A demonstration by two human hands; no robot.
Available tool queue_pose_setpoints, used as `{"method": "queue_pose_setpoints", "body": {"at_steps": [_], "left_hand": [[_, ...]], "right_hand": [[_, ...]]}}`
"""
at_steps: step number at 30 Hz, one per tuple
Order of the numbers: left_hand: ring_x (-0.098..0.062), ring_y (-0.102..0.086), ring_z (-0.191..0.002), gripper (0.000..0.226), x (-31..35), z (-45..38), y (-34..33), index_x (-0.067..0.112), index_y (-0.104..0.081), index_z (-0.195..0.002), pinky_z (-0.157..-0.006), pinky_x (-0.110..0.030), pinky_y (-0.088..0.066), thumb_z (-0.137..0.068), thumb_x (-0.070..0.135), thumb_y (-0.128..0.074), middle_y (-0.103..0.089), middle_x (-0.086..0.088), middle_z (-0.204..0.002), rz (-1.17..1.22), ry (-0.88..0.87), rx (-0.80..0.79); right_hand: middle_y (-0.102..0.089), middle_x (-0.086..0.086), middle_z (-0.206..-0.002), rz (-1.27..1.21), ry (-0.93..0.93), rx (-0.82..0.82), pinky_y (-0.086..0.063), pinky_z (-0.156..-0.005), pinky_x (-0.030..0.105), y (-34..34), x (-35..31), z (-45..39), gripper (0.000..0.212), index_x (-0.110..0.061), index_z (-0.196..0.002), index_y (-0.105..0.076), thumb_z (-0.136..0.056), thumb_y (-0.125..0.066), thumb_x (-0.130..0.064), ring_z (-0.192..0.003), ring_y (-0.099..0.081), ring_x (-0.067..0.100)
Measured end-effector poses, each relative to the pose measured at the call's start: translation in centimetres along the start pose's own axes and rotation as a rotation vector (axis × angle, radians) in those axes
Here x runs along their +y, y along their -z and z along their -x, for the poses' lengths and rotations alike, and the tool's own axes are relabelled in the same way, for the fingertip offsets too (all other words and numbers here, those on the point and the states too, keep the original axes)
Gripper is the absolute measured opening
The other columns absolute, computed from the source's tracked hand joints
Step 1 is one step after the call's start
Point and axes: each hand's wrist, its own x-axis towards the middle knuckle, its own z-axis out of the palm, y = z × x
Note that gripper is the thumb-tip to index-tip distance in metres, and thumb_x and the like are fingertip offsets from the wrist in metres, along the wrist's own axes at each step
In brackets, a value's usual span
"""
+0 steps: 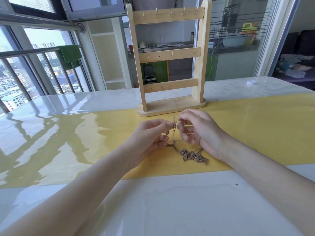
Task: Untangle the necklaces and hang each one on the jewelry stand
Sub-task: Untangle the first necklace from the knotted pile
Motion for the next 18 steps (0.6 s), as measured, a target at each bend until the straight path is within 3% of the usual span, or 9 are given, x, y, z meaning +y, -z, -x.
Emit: {"method": "queue_pose_setpoints", "body": {"at_steps": [4,7,13,18], "left_hand": [[-0.010,-0.050,-0.055,0.011,0.13,0.10,-0.02,0.013,-0.065,-0.083,-0.055,-0.018,-0.046,-0.092,0.016,-0.059,-0.053,0.003,-0.070,0.041,-0.004,0.004],[-0.009,-0.055,-0.058,0.012,0.21,0.08,-0.12,0.013,-0.065,-0.083,-0.056,-0.017,-0.047,-0.092,0.015,-0.057,-0.057,0.003,-0.070,0.077,-0.004,0.055],[-0.011,-0.064,-0.067,0.009,-0.03,0.09,-0.07,0.011,-0.063,-0.080,-0.064,-0.020,-0.050,-0.088,0.014,-0.062,-0.062,0.001,-0.070,-0.009,-0.073,0.168],[-0.011,-0.063,-0.066,0.013,-0.16,0.20,-0.40,0.010,-0.063,-0.077,-0.062,-0.021,-0.048,-0.088,0.014,-0.059,-0.062,0.002,-0.067,-0.105,-0.096,0.205]], "right_hand": [[-0.057,0.004,-0.072,0.072,0.020,0.007,-0.036,-0.039,0.022,0.04,0.36,-0.16,0.017,-0.010,-0.079,-0.056,-0.095,-0.050,-0.013,-0.063,-0.052,0.014],[-0.058,0.003,-0.087,0.128,0.044,0.071,-0.049,-0.050,0.023,0.15,0.84,-0.48,0.012,-0.008,-0.092,-0.064,-0.092,-0.060,-0.019,-0.079,-0.051,0.013],[-0.064,-0.001,-0.075,0.155,0.114,0.010,-0.046,-0.060,0.022,0.00,0.59,-0.25,0.021,-0.006,-0.084,-0.071,-0.084,-0.068,-0.026,-0.069,-0.054,0.008],[-0.062,0.003,-0.076,0.214,0.137,0.006,-0.047,-0.060,0.022,-0.13,0.74,-0.22,0.008,-0.006,-0.083,-0.066,-0.086,-0.067,-0.013,-0.066,-0.054,0.009]]}}
